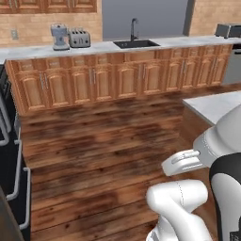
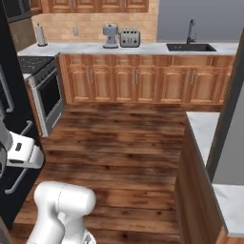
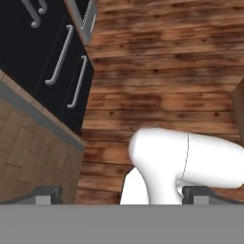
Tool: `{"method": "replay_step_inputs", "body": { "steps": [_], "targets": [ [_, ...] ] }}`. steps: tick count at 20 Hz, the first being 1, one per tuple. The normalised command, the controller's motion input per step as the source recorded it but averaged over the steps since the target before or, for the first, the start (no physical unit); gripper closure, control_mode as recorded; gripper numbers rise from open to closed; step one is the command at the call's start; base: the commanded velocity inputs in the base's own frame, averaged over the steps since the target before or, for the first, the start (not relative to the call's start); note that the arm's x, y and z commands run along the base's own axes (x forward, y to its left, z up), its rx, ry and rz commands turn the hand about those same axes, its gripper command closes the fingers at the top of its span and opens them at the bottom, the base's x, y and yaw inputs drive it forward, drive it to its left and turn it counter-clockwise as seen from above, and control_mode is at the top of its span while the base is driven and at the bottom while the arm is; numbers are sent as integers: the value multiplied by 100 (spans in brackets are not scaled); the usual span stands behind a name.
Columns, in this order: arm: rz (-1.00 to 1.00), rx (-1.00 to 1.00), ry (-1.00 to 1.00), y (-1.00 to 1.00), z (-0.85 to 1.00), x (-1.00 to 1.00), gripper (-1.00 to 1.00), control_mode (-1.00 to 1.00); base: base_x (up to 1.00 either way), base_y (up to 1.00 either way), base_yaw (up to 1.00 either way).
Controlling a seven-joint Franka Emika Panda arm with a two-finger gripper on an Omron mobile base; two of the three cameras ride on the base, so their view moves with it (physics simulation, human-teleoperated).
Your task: Four empty soda cans are scattered around the kitchen. Gather all the cans and cluster them next to the stove for recycling.
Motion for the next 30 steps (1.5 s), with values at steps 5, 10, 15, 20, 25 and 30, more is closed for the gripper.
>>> {"method": "replay_step_inputs", "body": {
  "steps": [5, 10, 15, 20, 25, 30],
  "targets": [
    [0, 0, 0, 0, 0, 0, -100, 100, -75, -6, -6],
    [0, 0, 0, 0, 0, 0, -100, 100, -74, -14, -5],
    [0, 0, 0, 0, 0, 0, -100, 100, -74, -28, -4],
    [0, 0, 0, 0, 0, 0, -100, 100, -58, -49, -2],
    [0, 0, 0, 0, 0, 0, -100, 100, -28, -63, 0],
    [0, 0, 0, 0, 0, 0, -100, 100, -8, -76, 0]
  ]
}}
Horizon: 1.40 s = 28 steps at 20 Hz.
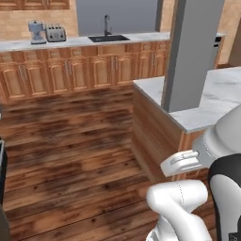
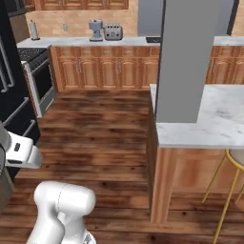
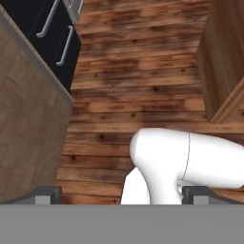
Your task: Four empty soda cans are scattered around the kitchen. Gather all the cans and cluster them next to the stove for recycling.
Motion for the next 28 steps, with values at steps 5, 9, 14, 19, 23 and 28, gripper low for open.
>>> {"method": "replay_step_inputs", "body": {
  "steps": [5, 9, 14, 19, 23, 28],
  "targets": [
    [0, 0, 0, 0, 0, 0, -100, 100, -2, -91, 0],
    [0, 0, 0, 0, 0, 0, -100, 100, -14, -100, 0],
    [0, 0, 0, 0, 0, 0, -100, 100, -40, -100, 0],
    [0, 0, 0, 0, 0, 0, -100, 100, -38, -100, 0],
    [0, 0, 0, 0, 0, 0, -100, 100, -37, -100, 0],
    [0, 0, 0, 0, 0, 0, -100, 100, -34, -100, 0]
  ]
}}
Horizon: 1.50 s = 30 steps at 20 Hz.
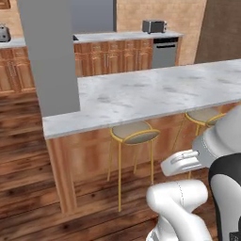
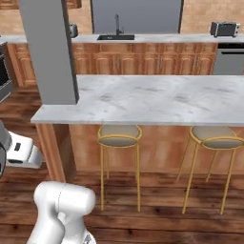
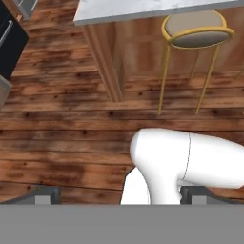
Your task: Four empty soda cans are scattered around the kitchen. Gather all the cans and cluster them next to the stove for recycling.
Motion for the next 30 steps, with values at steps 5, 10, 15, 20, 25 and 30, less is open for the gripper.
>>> {"method": "replay_step_inputs", "body": {
  "steps": [5, 10, 15, 20, 25, 30],
  "targets": [
    [0, 0, 0, 0, 0, 0, -100, 100, -26, -100, 0],
    [0, 0, 0, 0, 0, 0, -100, 100, -23, -100, 0],
    [0, 0, 0, 0, 0, 0, -100, 100, -16, -100, 0],
    [0, 0, 0, 0, 0, 0, -100, 100, 0, -100, 1],
    [0, 0, 0, 0, 0, 0, -100, 100, 0, -100, 1],
    [0, 0, 0, 0, 0, 0, -100, 100, 0, -100, 2]
  ]
}}
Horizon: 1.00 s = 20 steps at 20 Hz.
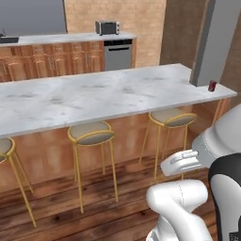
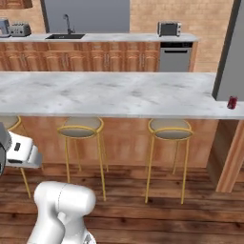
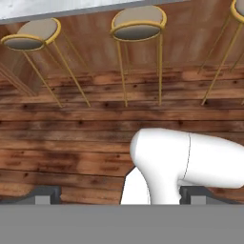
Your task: Four empty soda cans are scattered around the kitchen. Gather all the cans and cluster them next to the stove for recycling.
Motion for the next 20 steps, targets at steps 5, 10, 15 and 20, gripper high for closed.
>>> {"method": "replay_step_inputs", "body": {
  "steps": [5, 10, 15, 20],
  "targets": [
    [0, 0, 0, 0, 0, 0, -100, 100, 0, -100, 5],
    [0, 0, 0, 0, 0, 0, -100, 100, 0, -100, 4],
    [0, 0, 0, 0, 0, 0, -100, 100, 2, -100, 3],
    [0, 0, 0, 0, 0, 0, -100, 100, 13, -100, 0]
  ]
}}
